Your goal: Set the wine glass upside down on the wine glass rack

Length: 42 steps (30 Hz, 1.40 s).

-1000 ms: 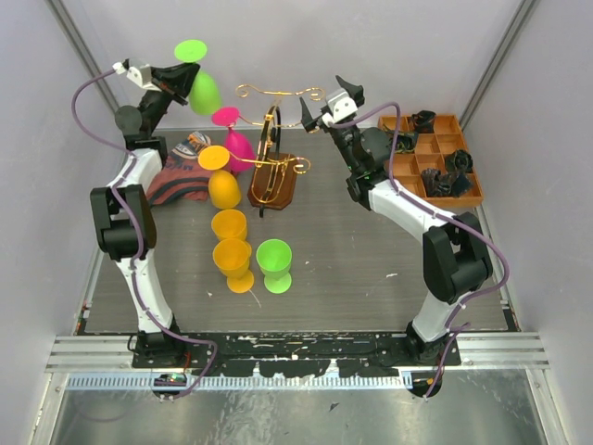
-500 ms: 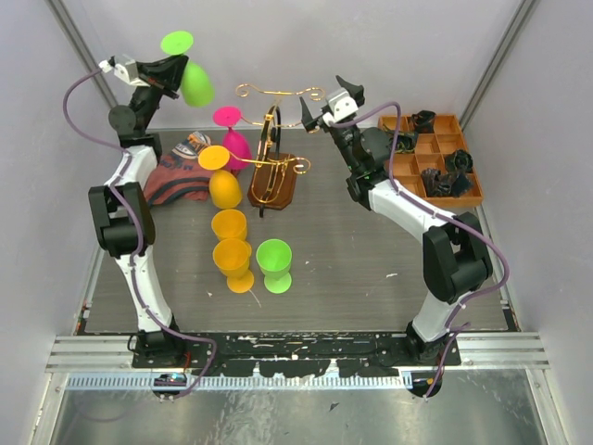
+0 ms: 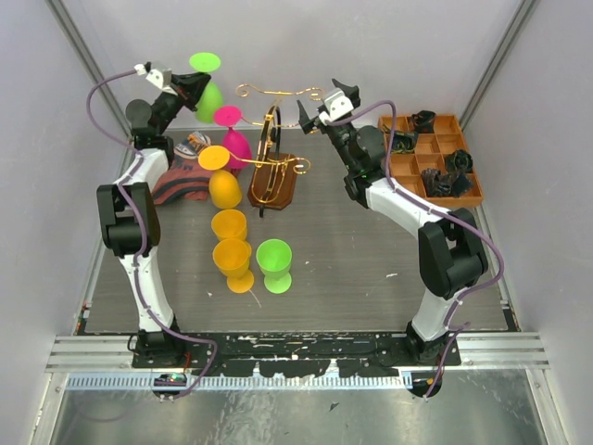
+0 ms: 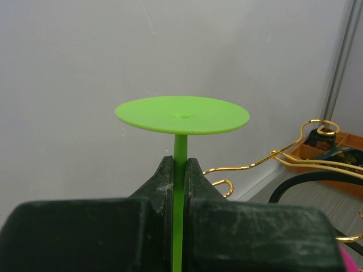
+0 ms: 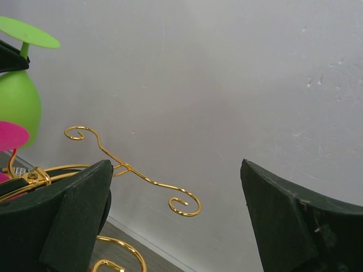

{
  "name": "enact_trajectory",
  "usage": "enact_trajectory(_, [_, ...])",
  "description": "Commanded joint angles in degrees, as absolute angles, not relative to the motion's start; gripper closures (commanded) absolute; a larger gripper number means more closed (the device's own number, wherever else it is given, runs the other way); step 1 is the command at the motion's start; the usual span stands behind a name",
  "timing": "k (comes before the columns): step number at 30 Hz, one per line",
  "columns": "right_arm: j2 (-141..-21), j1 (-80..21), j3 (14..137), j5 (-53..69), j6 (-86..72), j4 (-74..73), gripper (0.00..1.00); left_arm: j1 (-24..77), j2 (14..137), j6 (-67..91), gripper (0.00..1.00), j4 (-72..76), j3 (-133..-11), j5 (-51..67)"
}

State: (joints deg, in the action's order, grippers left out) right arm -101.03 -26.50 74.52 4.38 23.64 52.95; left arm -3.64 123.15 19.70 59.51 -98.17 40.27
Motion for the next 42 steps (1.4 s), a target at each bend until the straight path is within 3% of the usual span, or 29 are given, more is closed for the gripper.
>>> enact_trajectory(1, [-100.55, -26.37, 77.20, 5.19, 23.19, 54.72, 0.00, -2.71, 122.96, 12.71, 1.00, 56.53, -97.91, 40.58])
enact_trajectory(15, [-100.55, -25.97, 77.75, 5.89, 23.35, 51.82, 0.00, 0.08, 127.65, 6.97, 1.00, 51.83, -96.90, 40.66])
enact_trajectory(42, [-102.66, -24.63, 79.48, 10.37, 20.47, 49.54, 0.00, 4.22, 131.32, 21.51, 1.00, 69.97, -92.41, 44.20])
